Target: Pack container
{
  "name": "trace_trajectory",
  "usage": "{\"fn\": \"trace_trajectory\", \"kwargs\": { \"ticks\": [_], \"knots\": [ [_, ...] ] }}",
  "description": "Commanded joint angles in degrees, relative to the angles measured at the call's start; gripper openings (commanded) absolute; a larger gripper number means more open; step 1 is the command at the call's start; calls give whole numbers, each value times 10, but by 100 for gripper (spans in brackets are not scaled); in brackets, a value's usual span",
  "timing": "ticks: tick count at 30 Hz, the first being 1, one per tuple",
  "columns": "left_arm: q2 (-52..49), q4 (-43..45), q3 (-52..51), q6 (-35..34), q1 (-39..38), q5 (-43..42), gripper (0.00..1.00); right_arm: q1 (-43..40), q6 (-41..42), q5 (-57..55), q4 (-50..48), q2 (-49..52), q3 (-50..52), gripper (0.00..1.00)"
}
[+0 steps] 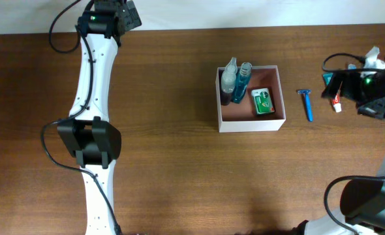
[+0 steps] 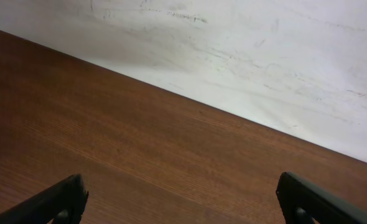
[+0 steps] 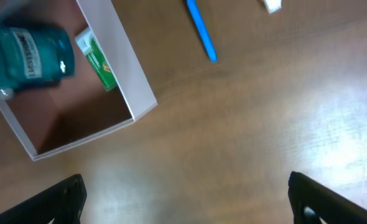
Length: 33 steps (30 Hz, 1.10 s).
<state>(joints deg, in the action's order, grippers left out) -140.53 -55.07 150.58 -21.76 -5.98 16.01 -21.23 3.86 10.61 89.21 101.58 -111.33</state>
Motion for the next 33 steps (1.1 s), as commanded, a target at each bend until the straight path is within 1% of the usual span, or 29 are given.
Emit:
{"fn": "trace_trajectory", "kwargs": {
  "ticks": [1,14,26,33],
  "knots": [
    [-3,1,4,-5,1,-2,99,-2,-5,14,-32,2,-4,99],
    [-3,1,4,-5,1,-2,99,-2,-6,8,-176,2,-4,99],
    [-3,1,4,-5,1,-2,99,-2,-11,7,-192,20,-1,99],
    [-3,1,4,-5,1,-2,99,0,-9,12,-160,61,9,99]
  ]
}}
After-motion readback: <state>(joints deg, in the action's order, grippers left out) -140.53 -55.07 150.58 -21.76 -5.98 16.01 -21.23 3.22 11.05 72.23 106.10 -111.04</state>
